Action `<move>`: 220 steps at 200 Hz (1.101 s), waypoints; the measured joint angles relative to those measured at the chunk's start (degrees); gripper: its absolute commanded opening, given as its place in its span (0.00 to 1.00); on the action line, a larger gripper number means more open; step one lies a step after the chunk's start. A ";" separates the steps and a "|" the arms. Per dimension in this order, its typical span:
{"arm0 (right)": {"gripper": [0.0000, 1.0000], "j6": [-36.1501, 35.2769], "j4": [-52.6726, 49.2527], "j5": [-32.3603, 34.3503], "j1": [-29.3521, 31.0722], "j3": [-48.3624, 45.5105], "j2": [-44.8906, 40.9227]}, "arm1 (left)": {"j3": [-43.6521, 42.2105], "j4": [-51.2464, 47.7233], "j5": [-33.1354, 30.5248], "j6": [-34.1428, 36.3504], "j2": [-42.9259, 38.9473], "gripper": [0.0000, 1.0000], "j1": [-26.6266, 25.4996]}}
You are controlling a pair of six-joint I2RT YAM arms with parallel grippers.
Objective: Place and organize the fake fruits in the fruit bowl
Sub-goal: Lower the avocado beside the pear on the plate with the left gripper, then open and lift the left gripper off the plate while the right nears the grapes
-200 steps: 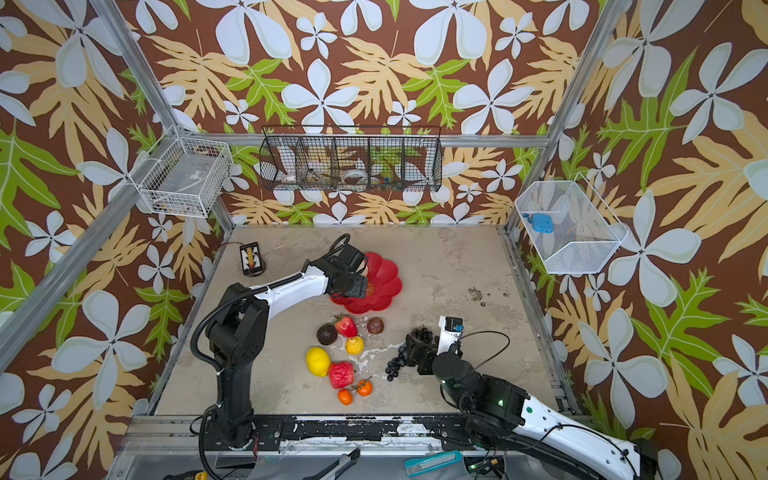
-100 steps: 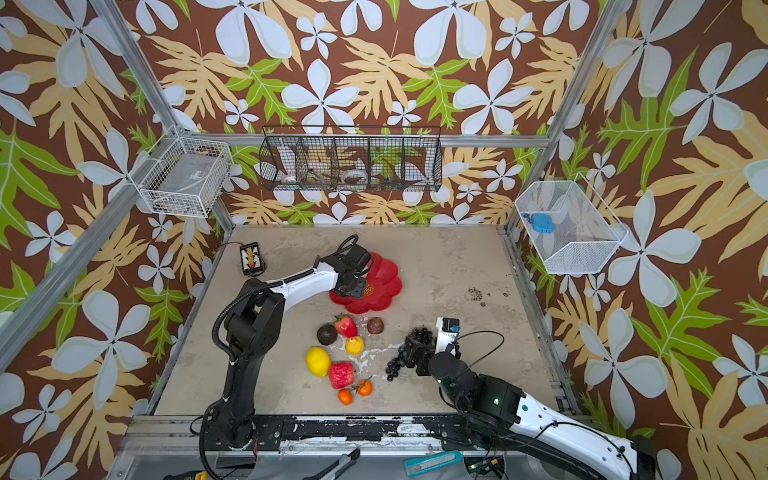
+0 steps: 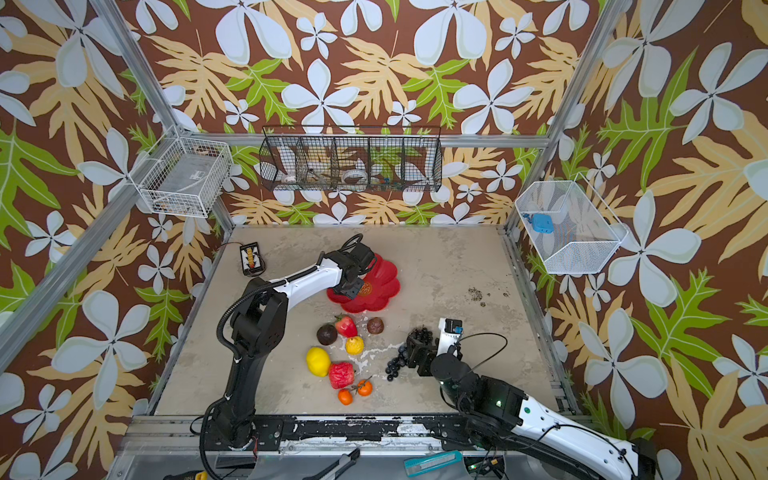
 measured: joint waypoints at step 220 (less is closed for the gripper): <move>0.89 0.35 0.09 0.02 0.00 -1.29 0.50 | -2.25 8.33 -9.16 37.55 -0.42 0.71 -0.24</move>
